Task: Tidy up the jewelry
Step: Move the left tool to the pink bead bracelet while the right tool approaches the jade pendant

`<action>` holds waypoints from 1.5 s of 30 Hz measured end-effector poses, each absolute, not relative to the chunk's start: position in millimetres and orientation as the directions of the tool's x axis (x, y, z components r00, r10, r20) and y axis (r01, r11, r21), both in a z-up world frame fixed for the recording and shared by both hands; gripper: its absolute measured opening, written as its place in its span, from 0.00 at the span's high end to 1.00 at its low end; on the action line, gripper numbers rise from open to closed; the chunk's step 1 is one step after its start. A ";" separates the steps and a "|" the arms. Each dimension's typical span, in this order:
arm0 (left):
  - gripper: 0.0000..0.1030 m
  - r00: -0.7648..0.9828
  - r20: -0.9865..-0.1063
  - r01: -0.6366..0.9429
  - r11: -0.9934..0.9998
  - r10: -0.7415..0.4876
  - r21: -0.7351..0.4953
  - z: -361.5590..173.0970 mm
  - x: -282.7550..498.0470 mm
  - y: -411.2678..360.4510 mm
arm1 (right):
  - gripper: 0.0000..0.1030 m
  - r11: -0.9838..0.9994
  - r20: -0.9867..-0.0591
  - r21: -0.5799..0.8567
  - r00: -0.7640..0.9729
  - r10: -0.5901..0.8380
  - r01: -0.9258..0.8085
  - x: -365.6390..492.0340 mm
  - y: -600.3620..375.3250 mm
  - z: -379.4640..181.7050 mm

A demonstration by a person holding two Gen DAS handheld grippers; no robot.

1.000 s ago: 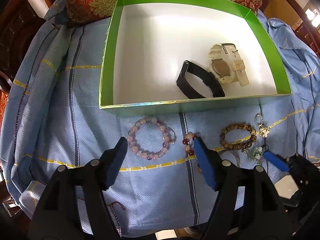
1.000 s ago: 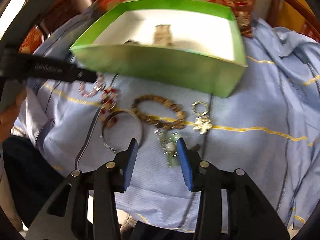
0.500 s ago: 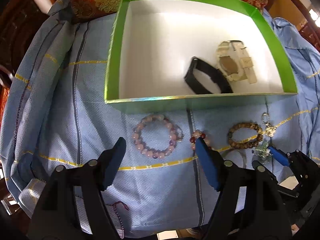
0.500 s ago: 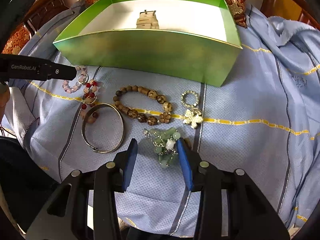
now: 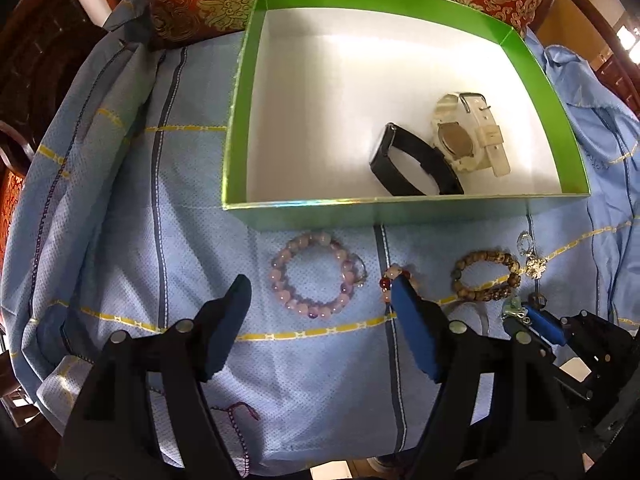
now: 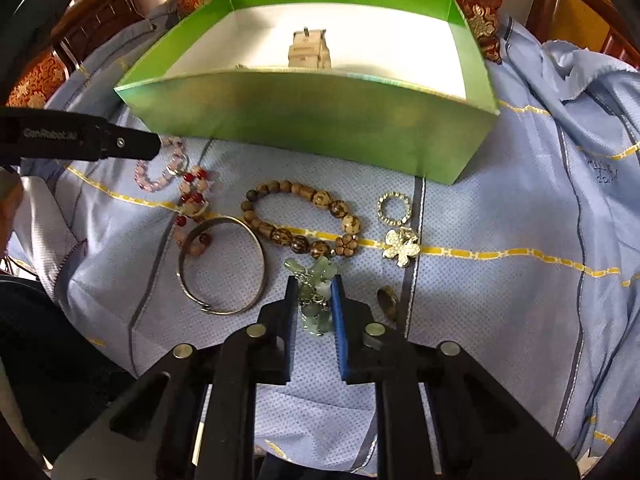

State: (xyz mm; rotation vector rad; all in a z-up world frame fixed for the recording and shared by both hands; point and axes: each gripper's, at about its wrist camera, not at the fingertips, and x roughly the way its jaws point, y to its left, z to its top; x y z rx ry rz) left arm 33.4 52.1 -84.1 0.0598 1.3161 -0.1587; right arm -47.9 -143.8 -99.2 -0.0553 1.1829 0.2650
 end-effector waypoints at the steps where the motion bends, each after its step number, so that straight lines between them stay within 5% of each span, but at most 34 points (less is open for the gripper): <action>1: 0.30 0.244 -0.965 0.142 0.988 -0.093 -0.060 -83.2 33.7 56.0 | 0.84 0.967 -0.916 0.100 0.358 0.181 -0.234 -50.5 -149.0 -93.3; 14: 0.30 0.217 -0.971 0.084 0.993 -0.101 -0.085 -95.8 42.1 85.4 | 0.84 0.970 -0.908 0.120 0.371 0.194 -0.211 -50.4 -149.6 -93.6; 20: 0.48 0.216 -0.972 0.053 0.995 -0.092 -0.082 -108.1 58.8 85.5 | 0.84 0.969 -0.915 0.129 0.350 0.198 -0.211 -47.8 -147.9 -100.4; 27: 0.50 0.201 -0.980 0.111 0.993 0.009 0.032 -126.6 67.1 71.3 | 0.84 0.969 -0.917 0.134 0.345 0.202 -0.209 -47.8 -149.8 -104.0; 31: 0.92 0.200 -0.980 0.150 0.988 -0.005 0.026 -123.8 62.6 65.2 | 0.84 0.969 -0.918 0.135 0.341 0.201 -0.205 -47.6 -150.6 -106.1; 45: 0.91 0.184 -0.966 0.213 0.967 -0.179 -0.139 -97.0 23.3 77.0 | 0.84 0.977 -0.908 0.152 0.369 0.198 -0.150 -45.1 -165.2 -98.5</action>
